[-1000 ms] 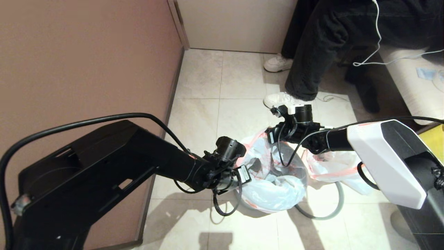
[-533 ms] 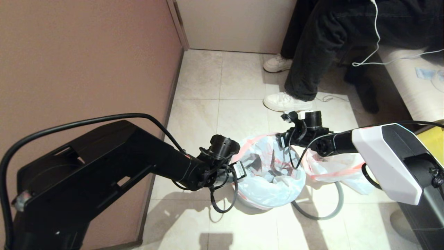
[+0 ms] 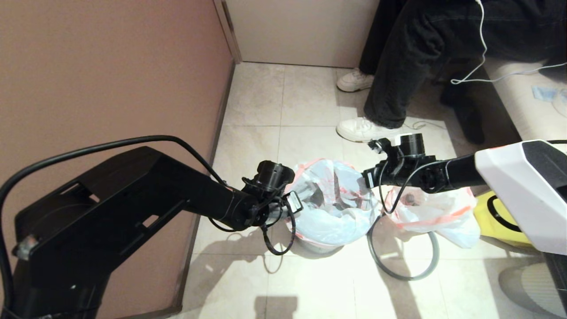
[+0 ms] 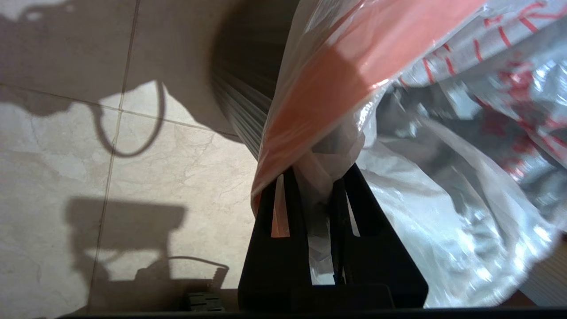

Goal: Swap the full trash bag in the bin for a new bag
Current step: Put the new garbage bag on the trash can

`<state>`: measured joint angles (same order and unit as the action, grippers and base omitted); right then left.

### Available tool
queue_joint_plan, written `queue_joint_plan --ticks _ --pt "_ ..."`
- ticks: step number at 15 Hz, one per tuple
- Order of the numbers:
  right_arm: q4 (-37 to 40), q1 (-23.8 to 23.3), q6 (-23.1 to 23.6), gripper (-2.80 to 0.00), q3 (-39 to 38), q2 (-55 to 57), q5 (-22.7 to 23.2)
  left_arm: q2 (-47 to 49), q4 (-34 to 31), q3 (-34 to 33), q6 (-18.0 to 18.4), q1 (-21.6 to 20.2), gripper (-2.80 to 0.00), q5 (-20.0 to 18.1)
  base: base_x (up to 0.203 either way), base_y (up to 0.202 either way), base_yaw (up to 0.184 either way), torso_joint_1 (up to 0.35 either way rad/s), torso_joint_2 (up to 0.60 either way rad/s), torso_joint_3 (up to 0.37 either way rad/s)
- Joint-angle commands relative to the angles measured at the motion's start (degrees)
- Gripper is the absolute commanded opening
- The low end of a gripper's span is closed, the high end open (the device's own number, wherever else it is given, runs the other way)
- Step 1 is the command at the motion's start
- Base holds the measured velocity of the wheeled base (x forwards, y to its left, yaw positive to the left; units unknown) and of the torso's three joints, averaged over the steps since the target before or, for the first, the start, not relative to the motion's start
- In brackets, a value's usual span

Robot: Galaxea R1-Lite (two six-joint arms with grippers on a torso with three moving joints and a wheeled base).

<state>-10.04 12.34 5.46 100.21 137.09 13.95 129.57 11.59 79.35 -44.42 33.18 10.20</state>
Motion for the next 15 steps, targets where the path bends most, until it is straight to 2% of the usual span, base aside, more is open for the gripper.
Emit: queue_joint_plan --ticks 1,6,7,10,11,13,15 --pt "0.14 0.24 -0.99 -2.8 -4.65 -9.21 0.95 -0.14 0.01 0.1 -0.23 -0.05 -2.8 0.37 0.0 0.0 0.0 0.0 0.0 0.0" --pt "4.87 -0.06 -6.09 -2.8 -19.81 -28.56 2.65 -0.91 -0.61 1.95 0.07 0.2 -2.8 3.43 0.0 0.0 0.0 0.0 0.0 0.0" --pt "5.26 -0.84 -6.91 -2.8 -23.45 -32.55 2.59 -0.4 -0.23 2.19 2.03 -0.09 -2.8 3.56 0.0 0.0 0.0 0.0 0.0 0.0" --pt "5.77 -2.59 -8.48 -2.8 -33.68 -42.93 1.16 -0.44 -0.17 3.35 2.94 -0.84 -2.8 3.92 0.0 0.0 0.0 0.0 0.0 0.0" --pt "5.84 -2.85 -8.78 -2.8 -36.93 -45.4 -0.02 -0.37 -0.1 3.36 3.02 -1.01 0.0 4.03 0.0 0.0 0.0 0.0 0.0 0.0" --pt "5.98 -2.93 -8.98 -2.8 -40.7 -48.74 -2.84 0.57 -0.08 4.08 3.03 -1.89 0.0 4.04 0.0 0.0 0.0 0.0 0.0 0.0" --pt "7.05 -2.73 -9.06 -2.8 -41.32 -51.32 -4.48 -0.63 -0.08 4.14 3.03 -1.97 0.0 4.05 0.0 0.0 0.0 0.0 0.0 0.0"
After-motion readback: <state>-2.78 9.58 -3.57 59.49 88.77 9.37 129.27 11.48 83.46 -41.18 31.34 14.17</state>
